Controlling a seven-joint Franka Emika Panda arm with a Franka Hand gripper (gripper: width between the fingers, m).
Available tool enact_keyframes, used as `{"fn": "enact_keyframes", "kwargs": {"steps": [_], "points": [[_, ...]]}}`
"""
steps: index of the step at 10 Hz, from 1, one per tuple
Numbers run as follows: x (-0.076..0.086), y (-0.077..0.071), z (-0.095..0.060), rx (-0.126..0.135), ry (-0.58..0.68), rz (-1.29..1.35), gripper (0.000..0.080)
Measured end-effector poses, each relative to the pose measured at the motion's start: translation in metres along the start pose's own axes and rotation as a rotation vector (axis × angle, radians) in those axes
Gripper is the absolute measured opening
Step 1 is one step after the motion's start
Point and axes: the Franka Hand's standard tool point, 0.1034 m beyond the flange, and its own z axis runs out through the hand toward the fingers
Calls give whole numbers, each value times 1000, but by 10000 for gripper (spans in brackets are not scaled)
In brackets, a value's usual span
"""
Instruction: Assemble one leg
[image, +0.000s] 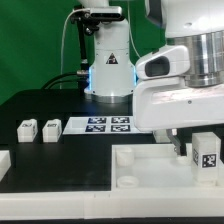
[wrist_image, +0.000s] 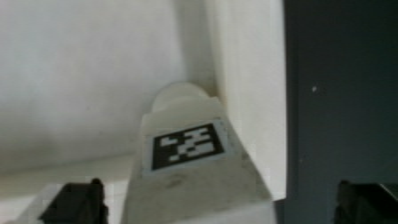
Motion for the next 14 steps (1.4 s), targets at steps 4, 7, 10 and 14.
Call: {"fn": "enact_keyframes", "kwargs": {"steps": [4,7,10,14], "points": [[0,2,0,2,0,35,295],[1,3,0,-1,8,419,295],[1,8,2,25,18,999,295],[-1,7,3,63,-20,1472,295]]}}
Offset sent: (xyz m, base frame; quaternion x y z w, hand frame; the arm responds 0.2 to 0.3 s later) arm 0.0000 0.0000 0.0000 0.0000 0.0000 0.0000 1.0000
